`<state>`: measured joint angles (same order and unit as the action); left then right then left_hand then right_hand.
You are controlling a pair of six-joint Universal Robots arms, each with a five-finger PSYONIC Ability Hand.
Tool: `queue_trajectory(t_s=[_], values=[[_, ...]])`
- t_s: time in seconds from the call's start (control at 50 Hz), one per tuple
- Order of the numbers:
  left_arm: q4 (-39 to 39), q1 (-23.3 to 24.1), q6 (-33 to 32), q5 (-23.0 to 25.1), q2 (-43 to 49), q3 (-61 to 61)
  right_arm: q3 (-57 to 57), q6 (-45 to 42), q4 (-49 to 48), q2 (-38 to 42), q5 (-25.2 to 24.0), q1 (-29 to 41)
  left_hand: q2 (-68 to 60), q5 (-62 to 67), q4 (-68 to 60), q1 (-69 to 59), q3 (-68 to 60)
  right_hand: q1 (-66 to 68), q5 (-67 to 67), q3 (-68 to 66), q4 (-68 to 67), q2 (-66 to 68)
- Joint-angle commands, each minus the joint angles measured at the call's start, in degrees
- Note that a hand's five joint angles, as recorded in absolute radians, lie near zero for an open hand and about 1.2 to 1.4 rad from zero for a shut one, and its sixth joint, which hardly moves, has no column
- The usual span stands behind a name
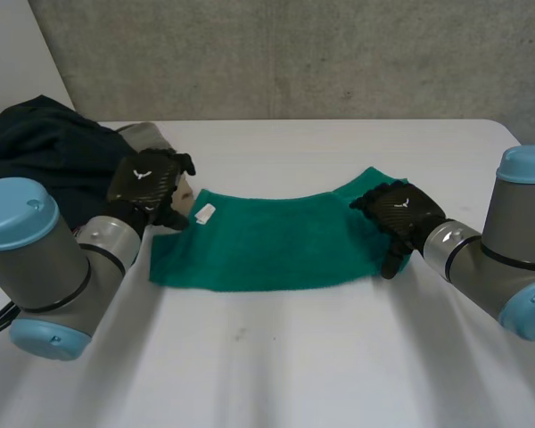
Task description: Fold the laundry.
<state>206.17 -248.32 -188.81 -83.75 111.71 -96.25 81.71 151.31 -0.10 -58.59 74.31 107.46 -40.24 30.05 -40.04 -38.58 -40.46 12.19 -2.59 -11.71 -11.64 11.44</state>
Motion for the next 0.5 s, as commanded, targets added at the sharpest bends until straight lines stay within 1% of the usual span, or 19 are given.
queue_trajectory(t_s=[0.02,0.06,0.1,0.12,0.18,0.3,0.36,0.38,0.44,0.5], values=[[-7.7,0.9,-5.8,0.2,-0.7,1.2,-0.2,-1.9,0.5,1.3,0.3,-0.6,13.8,-13.7,13.7,12.2,14.1,-2.2,2.6,1.7,1.6,-1.4],[-12.5,1.3,-10.7,0.4,-0.4,1.5,-0.8,-3.4,1.2,2.0,0.5,-0.8,20.1,-19.9,19.9,18.4,20.3,-2.2,2.6,1.7,1.6,-1.4],[-15.3,1.5,-13.4,0.3,-0.2,1.6,-1.2,-3.7,1.9,2.3,0.6,-0.9,21.3,-21.1,21.1,19.6,21.5,-1.4,1.8,0.9,0.8,-0.6],[-17.6,1.7,-16.3,0.0,0.1,1.8,-1.4,-3.8,2.0,2.4,0.7,-1.2,21.4,-21.3,21.3,19.8,21.7,1.8,-1.4,-2.3,-2.4,2.6],[-21.0,1.4,-19.5,-0.4,0.7,1.7,-1.7,-3.8,2.0,3.4,0.7,-1.4,21.4,-21.3,21.3,19.8,21.7,4.4,-4.0,-4.8,-4.9,5.1],[-22.0,0.9,-20.4,-1.1,2.3,1.8,-1.9,-3.7,0.9,5.3,1.0,-1.3,19.9,-19.8,19.7,18.3,20.2,15.3,-14.9,-15.8,-15.8,16.0],[-22.0,0.6,-20.6,-1.1,3.2,2.0,-2.0,-3.9,-1.2,6.5,1.5,-1.3,18.9,-18.7,18.7,17.3,19.1,30.9,-30.5,-31.4,-31.4,31.6],[-22.0,0.6,-20.6,-1.2,3.9,2.1,-2.0,-4.1,-1.7,6.9,1.5,-1.3,17.9,-17.7,17.7,16.3,18.1,45.4,-45.0,-45.9,-46.0,46.2],[-22.0,0.7,-20.8,-1.3,5.0,2.6,-2.1,-3.9,-2.4,6.7,1.5,-1.3,16.2,-16.1,16.0,14.6,16.5,67.7,-67.3,-68.2,-68.3,68.5],[-21.9,0.8,-21.6,-1.6,6.7,3.2,-1.6,-3.4,-3.4,5.9,1.3,-1.2,12.7,-12.5,12.5,11.1,12.9,67.8,-67.4,-68.3,-68.4,68.6]])
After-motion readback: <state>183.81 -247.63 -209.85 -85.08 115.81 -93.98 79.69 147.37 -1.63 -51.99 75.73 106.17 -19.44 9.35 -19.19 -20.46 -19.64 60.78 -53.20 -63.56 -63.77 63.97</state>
